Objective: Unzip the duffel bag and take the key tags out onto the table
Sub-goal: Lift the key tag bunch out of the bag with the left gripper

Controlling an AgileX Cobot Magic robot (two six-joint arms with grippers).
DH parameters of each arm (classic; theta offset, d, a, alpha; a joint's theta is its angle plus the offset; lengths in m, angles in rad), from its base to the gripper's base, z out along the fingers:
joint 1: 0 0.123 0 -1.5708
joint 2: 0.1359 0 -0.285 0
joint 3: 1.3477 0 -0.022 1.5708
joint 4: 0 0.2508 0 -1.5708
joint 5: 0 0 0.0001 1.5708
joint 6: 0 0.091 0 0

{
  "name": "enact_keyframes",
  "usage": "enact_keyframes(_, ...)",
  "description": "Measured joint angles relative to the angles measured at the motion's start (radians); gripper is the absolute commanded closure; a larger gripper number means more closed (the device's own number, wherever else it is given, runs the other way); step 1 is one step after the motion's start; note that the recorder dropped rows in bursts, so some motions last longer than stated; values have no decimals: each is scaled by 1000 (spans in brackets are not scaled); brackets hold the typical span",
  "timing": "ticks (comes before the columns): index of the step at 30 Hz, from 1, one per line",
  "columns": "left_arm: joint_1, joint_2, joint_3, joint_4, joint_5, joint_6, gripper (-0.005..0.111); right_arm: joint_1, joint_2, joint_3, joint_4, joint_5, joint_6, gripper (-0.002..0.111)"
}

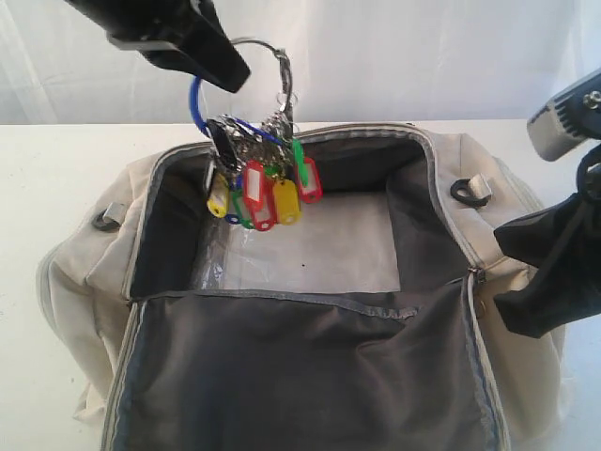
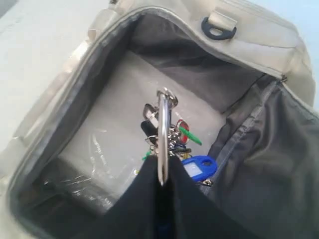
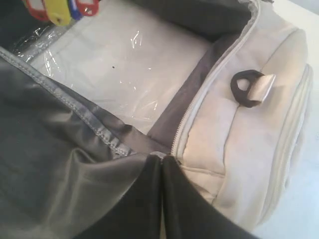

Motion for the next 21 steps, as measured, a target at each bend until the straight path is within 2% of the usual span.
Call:
enact_keyframes(5,37,-97,0,151,55,-92,107,0,0,9,-9,-5,0,108)
enact_keyframes(12,294,-177,18,290,114,-144,107,0,0,9,-10,-5,0,108)
enact_keyframes(13,309,-177,31,303,108,-149,107,0,0,9,-10,-5,0,108)
enact_keyframes(15,356,-177,127,351,56,-154,107,0,0,9,-10,-5,0,108)
enact_keyframes(21,390,-98,384,432,-194,-231,107,0,0,12,-10,-12,0,108)
